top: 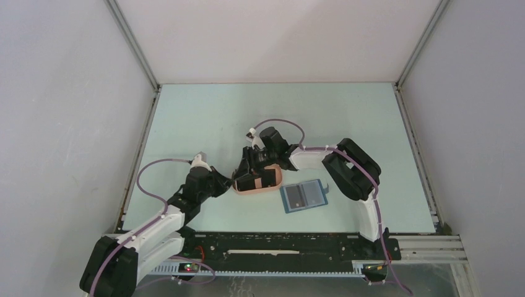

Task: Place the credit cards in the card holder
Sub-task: Pick up the credit card from the storage box.

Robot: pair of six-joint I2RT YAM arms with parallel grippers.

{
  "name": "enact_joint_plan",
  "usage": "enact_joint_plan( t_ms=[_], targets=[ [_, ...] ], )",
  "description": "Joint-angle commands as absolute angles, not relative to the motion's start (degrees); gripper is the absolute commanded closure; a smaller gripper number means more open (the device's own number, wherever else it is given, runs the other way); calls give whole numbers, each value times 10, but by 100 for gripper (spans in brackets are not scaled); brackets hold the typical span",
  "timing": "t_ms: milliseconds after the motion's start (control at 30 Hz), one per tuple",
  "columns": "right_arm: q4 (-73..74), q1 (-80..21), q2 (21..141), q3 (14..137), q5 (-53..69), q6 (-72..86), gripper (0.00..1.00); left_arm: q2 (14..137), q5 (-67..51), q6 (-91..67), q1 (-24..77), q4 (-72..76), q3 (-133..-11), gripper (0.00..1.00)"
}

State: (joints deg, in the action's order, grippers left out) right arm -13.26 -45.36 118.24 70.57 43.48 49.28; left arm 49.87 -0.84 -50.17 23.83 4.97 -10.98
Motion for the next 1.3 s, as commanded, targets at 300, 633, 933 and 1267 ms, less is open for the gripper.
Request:
enact_joint_plan(
  t_ms=[300, 633, 933, 1267],
  targets=[
    [-22, -458, 1180, 736, 354, 400, 43, 515, -40, -512, 248, 75, -118, 97],
    [-43, -452, 1188, 738, 408, 427, 35, 533, -51, -502, 255, 79, -127, 93],
    [-41, -442, 1198, 737, 410, 431, 29, 540, -65, -491, 256, 78, -137, 82],
    [-39, -431, 1194, 737, 416, 441, 30, 570, -91, -477, 263, 80, -156, 69]
  ],
)
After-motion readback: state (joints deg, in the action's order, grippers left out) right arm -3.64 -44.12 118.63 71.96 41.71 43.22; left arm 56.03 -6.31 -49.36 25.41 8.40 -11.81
